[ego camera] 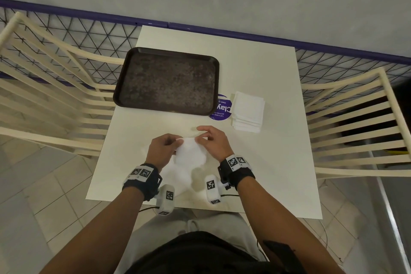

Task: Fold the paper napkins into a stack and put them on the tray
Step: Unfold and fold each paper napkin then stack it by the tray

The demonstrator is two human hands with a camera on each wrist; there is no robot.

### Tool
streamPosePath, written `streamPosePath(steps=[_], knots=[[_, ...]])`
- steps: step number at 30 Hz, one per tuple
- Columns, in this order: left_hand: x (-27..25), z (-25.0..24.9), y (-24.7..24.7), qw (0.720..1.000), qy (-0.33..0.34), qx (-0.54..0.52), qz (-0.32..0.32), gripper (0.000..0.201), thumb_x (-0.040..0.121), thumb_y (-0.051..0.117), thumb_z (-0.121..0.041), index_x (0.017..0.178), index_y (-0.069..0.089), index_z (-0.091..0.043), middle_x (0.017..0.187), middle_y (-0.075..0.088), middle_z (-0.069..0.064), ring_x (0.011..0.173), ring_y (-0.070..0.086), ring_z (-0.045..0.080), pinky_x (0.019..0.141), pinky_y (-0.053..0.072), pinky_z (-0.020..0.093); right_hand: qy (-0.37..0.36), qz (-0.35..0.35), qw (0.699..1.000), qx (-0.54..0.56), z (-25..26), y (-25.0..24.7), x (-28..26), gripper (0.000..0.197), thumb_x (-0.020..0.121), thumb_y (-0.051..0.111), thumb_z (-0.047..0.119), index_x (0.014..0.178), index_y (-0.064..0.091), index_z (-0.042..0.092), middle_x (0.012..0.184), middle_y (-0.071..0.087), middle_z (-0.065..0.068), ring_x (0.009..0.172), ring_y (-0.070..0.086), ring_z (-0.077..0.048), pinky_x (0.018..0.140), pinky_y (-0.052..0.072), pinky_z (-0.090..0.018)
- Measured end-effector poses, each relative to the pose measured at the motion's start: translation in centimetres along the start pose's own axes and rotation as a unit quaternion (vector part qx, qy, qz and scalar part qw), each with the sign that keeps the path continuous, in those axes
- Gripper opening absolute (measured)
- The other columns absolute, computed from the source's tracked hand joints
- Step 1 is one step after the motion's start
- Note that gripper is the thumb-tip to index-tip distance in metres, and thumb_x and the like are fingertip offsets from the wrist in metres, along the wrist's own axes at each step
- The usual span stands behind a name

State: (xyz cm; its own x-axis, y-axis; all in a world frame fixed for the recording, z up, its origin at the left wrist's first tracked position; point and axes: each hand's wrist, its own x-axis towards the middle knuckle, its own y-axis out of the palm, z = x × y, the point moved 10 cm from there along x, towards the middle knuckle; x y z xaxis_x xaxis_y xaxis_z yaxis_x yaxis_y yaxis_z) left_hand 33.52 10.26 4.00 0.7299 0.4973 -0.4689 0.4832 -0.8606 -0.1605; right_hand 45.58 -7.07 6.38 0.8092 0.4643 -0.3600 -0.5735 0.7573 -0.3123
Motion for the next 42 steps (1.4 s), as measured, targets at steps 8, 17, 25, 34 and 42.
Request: streamPosePath(steps=[8, 17, 25, 34, 42], knots=[[-1.4, -3.2, 0.2, 0.990, 0.100, 0.096, -0.026, 0.011, 0.097, 0.071, -0.020, 0.087, 0.068, -0.020, 0.086, 0.072, -0.003, 0.079, 0.064, 0.015, 0.074, 0.050, 0.027, -0.057, -0.018, 0.993, -0.103, 2.6, 0.8, 0.1, 0.009, 0.087, 0.075, 0.032, 0.091, 0.079, 0.026, 0.084, 0.073, 0.015, 0.083, 0.066, -0.004, 0.082, 0.054, -0.026], [-1.9, -4.0, 0.5, 0.972, 0.171, 0.148, -0.065, 0.006, 0.107, 0.053, -0.027, 0.103, 0.056, -0.025, 0.090, 0.070, -0.003, 0.079, 0.064, 0.018, 0.069, 0.050, 0.033, -0.014, -0.081, 0.996, -0.028, 0.8, -1.7, -0.2, 0.007, 0.090, 0.074, 0.024, 0.092, 0.078, 0.018, 0.079, 0.072, 0.005, 0.074, 0.068, -0.014, 0.079, 0.060, -0.030], [-2.0, -4.8, 1.3, 0.972, 0.138, 0.148, -0.123, 0.010, 0.111, 0.043, -0.026, 0.114, 0.050, -0.020, 0.079, 0.064, -0.003, 0.069, 0.061, 0.017, 0.056, 0.042, 0.028, 0.055, 0.014, 0.997, -0.057, -0.7, -0.3, -0.8, 0.023, 0.092, 0.069, 0.033, 0.103, 0.069, 0.012, 0.083, 0.076, -0.003, 0.073, 0.073, -0.016, 0.079, 0.056, -0.032], [-0.7, -2.5, 2.6, 0.979, 0.071, 0.181, -0.064, 0.024, 0.107, 0.044, -0.045, 0.112, 0.058, -0.027, 0.077, 0.073, -0.005, 0.059, 0.067, 0.021, 0.072, 0.060, 0.046, 0.066, -0.169, 0.977, -0.112, -0.4, -13.9, 3.9, 0.019, 0.095, 0.066, 0.024, 0.107, 0.071, 0.010, 0.101, 0.074, -0.007, 0.096, 0.068, -0.026, 0.087, 0.050, -0.027], [-1.1, 0.8, 0.5, 0.979, 0.010, 0.193, -0.068, 0.023, 0.108, 0.047, -0.036, 0.113, 0.063, -0.020, 0.079, 0.074, -0.003, 0.057, 0.069, 0.023, 0.070, 0.061, 0.043, 0.124, -0.219, 0.949, -0.189, -3.3, -22.0, 7.5, 0.024, 0.095, 0.064, 0.025, 0.112, 0.072, 0.010, 0.113, 0.074, -0.010, 0.113, 0.064, -0.030, 0.093, 0.043, -0.026]])
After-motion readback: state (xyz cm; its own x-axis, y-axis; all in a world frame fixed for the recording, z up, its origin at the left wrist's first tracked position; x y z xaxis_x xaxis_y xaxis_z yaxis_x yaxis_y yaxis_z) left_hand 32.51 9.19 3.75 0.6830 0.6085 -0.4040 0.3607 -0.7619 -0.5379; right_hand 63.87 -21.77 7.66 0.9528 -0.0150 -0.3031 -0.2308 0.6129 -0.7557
